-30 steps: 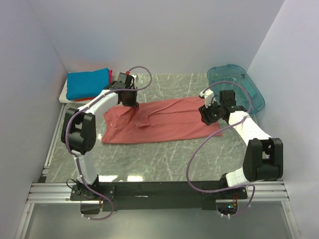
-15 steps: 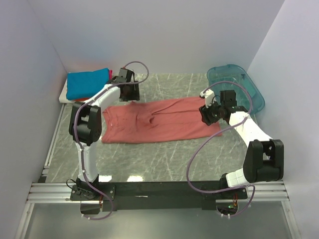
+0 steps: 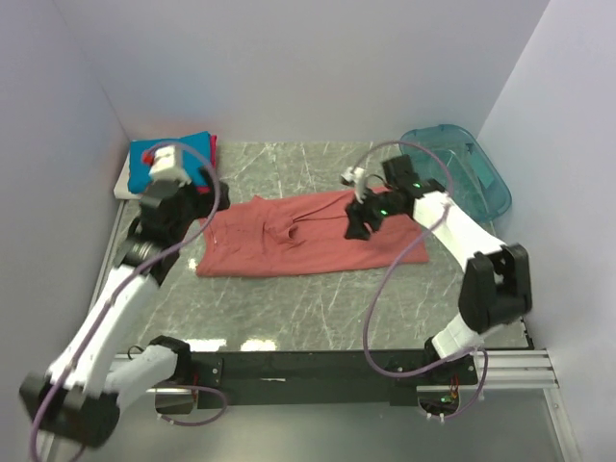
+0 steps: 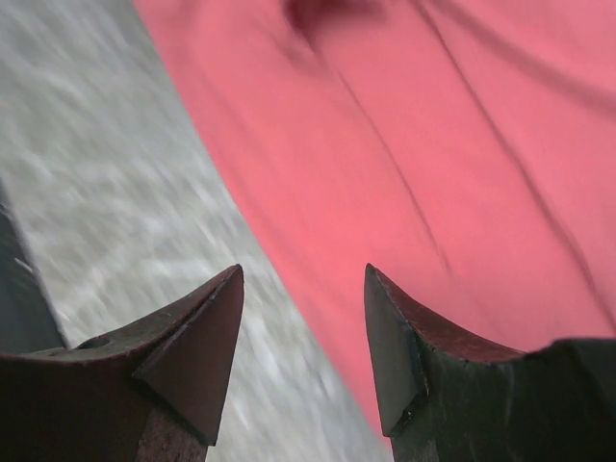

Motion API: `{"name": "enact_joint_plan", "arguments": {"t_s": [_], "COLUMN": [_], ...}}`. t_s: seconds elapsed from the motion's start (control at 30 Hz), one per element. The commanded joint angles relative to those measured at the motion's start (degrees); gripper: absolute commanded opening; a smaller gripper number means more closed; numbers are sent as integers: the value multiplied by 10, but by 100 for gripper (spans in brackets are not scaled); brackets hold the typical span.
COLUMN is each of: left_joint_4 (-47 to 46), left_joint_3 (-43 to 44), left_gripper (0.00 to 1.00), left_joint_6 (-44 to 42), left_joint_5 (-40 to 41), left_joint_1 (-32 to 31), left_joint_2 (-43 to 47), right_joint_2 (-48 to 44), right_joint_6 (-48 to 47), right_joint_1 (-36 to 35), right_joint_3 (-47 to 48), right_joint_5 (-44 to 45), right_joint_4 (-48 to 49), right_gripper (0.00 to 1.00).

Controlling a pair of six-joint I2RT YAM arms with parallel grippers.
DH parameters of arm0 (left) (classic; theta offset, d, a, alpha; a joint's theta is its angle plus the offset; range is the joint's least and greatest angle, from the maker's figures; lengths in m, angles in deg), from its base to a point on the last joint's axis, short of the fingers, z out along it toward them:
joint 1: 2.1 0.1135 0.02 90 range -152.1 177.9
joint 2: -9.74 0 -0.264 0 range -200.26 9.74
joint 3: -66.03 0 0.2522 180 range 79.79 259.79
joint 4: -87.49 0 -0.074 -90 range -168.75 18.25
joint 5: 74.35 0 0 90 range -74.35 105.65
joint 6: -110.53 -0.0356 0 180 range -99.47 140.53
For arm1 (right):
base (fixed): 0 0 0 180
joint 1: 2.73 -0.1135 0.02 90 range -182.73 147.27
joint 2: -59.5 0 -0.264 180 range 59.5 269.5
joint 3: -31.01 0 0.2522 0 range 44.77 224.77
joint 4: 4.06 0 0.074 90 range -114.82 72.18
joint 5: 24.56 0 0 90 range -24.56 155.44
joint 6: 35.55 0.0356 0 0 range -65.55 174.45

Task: Fold and stack the t-shirts
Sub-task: Fold the tshirt

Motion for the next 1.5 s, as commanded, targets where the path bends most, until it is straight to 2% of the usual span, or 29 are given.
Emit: {"name": "enact_joint_plan", "arguments": {"t_s": [0.0, 0.1, 0.23, 0.37, 0.6, 1.0, 1.47], "left_joint_4": [-12, 12, 37, 45, 62, 62, 61], "left_joint_3": [-96, -150, -193, -222, -244, -246, -247], "left_gripper": [99, 99, 99, 100, 100, 99, 100], "left_joint_6": [56, 106, 148, 160, 155, 154, 153], "left_joint_5": [-6, -28, -35, -45, -43, -35, -35], "left_joint_1": [9, 10, 10, 10, 10, 10, 10], "left_joint_2": [78, 148, 222, 270, 310, 317, 316], "right_joint_2": [72, 143, 215, 303, 378, 457, 441], "right_joint_6": [101, 245, 306, 401, 541, 641, 664], "right_joint_1": [-48, -80, -110, -111, -118, -123, -121], "right_joint_3": [86, 147, 218, 284, 314, 349, 321], "right_joint_5": [-73, -56, 4, -14, 16, -28, -60], "right_joint_4": [9, 46, 63, 58, 128, 176, 192], "right_gripper": [60, 61, 60, 56, 58, 57, 29]}}
